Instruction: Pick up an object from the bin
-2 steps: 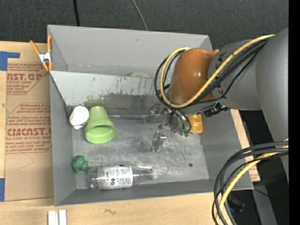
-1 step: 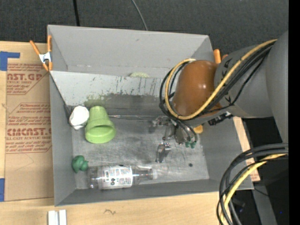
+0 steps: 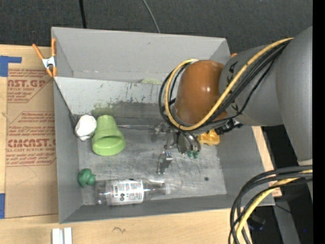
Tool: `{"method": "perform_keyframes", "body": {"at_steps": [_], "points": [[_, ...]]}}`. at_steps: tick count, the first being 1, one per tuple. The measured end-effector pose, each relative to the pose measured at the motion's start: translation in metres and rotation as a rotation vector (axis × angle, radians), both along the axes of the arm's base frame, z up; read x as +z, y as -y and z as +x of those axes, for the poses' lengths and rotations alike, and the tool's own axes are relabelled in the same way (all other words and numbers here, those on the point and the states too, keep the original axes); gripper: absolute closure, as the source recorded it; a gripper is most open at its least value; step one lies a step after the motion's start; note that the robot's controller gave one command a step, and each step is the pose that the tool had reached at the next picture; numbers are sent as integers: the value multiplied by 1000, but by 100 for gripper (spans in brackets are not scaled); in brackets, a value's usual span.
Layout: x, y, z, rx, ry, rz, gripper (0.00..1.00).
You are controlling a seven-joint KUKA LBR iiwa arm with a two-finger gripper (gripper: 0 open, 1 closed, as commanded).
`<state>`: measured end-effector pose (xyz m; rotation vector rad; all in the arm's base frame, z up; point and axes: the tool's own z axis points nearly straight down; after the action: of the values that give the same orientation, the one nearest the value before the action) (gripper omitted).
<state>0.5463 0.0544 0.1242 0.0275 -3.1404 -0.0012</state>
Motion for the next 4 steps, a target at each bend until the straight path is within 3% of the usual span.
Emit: {"method": "perform_keyframes", "body": {"at_steps": [1, 2, 3, 4], "points": [[-1, -18, 14, 59, 3, 1, 0], [-19, -21, -16, 230, 5, 0, 0], [-35, -48, -18, 316, 9, -2, 0], [-46, -92, -16, 483, 3, 0, 0]]}}
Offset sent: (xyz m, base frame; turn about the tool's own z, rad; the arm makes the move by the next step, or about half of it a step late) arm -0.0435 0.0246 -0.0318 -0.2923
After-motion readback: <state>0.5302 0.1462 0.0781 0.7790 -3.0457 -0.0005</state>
